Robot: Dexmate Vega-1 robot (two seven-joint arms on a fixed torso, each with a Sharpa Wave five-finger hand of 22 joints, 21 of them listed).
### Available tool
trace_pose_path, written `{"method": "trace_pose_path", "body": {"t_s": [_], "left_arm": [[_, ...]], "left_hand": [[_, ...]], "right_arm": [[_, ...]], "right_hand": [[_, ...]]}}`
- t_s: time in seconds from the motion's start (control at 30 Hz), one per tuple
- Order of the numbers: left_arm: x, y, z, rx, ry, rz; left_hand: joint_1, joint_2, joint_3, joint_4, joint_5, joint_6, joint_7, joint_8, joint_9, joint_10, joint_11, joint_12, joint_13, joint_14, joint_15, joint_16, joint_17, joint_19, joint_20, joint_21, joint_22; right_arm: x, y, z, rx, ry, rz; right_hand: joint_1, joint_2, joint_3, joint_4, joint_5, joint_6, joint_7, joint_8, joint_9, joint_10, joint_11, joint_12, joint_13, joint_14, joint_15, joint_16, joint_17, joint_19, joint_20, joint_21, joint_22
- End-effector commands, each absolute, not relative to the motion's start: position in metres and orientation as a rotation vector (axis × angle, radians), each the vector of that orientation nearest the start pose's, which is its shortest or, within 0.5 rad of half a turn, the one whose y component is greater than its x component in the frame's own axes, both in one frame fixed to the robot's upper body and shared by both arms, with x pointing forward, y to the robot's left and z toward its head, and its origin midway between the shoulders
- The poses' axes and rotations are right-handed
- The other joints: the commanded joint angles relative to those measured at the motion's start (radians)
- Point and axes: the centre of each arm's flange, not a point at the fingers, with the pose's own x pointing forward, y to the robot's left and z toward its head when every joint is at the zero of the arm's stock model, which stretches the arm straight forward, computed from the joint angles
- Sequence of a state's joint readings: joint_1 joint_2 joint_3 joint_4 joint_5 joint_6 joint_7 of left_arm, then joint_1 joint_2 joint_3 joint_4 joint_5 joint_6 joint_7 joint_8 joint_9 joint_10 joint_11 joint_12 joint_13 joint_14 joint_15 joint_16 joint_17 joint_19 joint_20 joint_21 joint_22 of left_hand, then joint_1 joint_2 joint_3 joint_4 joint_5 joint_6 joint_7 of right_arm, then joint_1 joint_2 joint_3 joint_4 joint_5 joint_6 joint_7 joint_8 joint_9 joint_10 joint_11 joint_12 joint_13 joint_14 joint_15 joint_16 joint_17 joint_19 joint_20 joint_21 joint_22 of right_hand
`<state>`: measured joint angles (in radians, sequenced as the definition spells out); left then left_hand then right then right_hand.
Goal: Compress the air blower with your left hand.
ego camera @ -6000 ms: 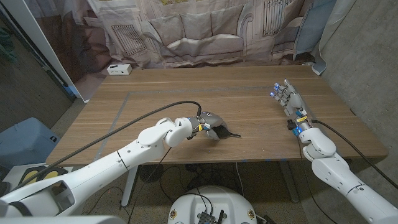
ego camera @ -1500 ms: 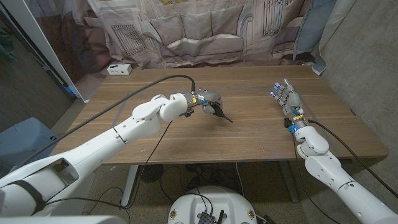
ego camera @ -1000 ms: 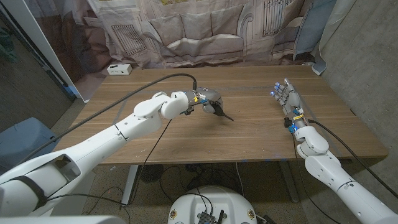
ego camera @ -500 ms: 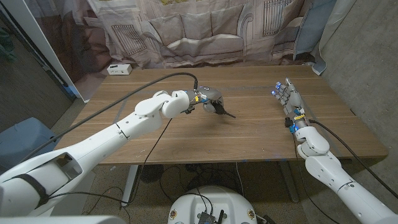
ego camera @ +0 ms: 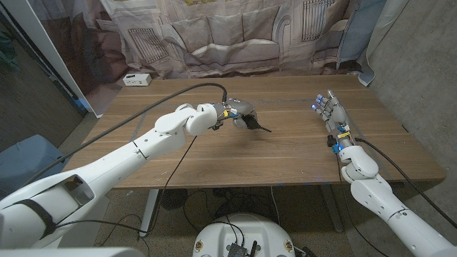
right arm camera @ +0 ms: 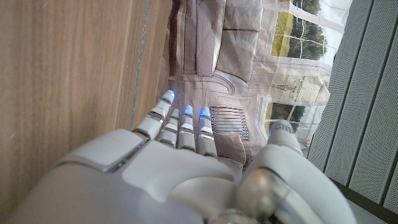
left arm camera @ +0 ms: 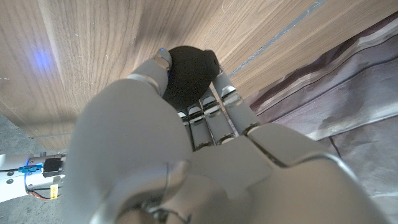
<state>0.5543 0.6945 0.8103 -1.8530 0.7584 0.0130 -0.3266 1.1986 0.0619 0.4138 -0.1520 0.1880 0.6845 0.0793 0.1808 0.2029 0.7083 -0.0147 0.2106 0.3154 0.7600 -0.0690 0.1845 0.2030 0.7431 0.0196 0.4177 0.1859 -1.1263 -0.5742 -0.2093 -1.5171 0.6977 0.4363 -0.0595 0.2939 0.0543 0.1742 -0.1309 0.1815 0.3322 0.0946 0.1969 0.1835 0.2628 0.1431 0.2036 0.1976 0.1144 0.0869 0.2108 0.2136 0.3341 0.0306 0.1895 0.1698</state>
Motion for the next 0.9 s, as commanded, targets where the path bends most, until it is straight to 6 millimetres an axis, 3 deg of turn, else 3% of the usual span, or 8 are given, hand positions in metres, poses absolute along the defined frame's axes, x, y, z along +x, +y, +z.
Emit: {"method": "trace_pose_path", "body": {"t_s": [0.03,0.37,0.9], "left_arm": [[0.5623,0.0769,0.0439,1.788,-0.828,-0.347],[0.5649,0.0783,0.0446,1.776,-0.836,-0.356],[0.5666,0.0769,0.0453,1.779,-0.836,-0.366]], "left_hand": [[-0.013,-0.002,-0.014,0.0,0.002,-0.033,-0.001,-0.008,0.001,-0.027,-0.002,-0.009,0.002,-0.036,0.011,-0.004,0.007,-0.023,0.002,-0.009,0.002],[-0.014,0.001,-0.036,0.0,0.003,-0.058,-0.012,0.0,0.001,-0.052,0.0,-0.008,0.008,-0.082,0.01,0.005,0.013,-0.057,0.002,-0.023,0.001],[0.011,0.03,-0.017,-0.009,0.011,-0.056,-0.006,0.008,0.0,-0.048,0.002,0.002,0.014,-0.074,0.01,0.01,0.002,-0.052,0.004,-0.021,0.002]], "right_arm": [[0.5822,-0.3415,-0.0648,0.138,-0.697,0.084],[0.584,-0.3401,-0.0658,0.142,-0.691,0.082],[0.5845,-0.3397,-0.0629,0.136,-0.693,0.081]], "right_hand": [[0.002,0.005,-0.004,-0.002,-0.001,0.007,-0.001,0.0,0.005,0.007,-0.005,0.003,0.003,0.009,-0.005,0.002,0.004,0.002,0.006,0.006,0.004],[0.002,0.005,-0.004,-0.002,-0.001,0.006,0.0,0.0,0.005,0.008,-0.004,0.003,0.003,0.008,-0.003,0.002,0.004,0.002,0.006,0.006,0.004],[0.002,0.006,-0.005,-0.002,-0.001,0.007,0.0,0.0,0.005,0.006,-0.007,0.002,0.003,0.01,-0.003,0.002,0.004,0.002,0.006,0.006,0.004]]}}
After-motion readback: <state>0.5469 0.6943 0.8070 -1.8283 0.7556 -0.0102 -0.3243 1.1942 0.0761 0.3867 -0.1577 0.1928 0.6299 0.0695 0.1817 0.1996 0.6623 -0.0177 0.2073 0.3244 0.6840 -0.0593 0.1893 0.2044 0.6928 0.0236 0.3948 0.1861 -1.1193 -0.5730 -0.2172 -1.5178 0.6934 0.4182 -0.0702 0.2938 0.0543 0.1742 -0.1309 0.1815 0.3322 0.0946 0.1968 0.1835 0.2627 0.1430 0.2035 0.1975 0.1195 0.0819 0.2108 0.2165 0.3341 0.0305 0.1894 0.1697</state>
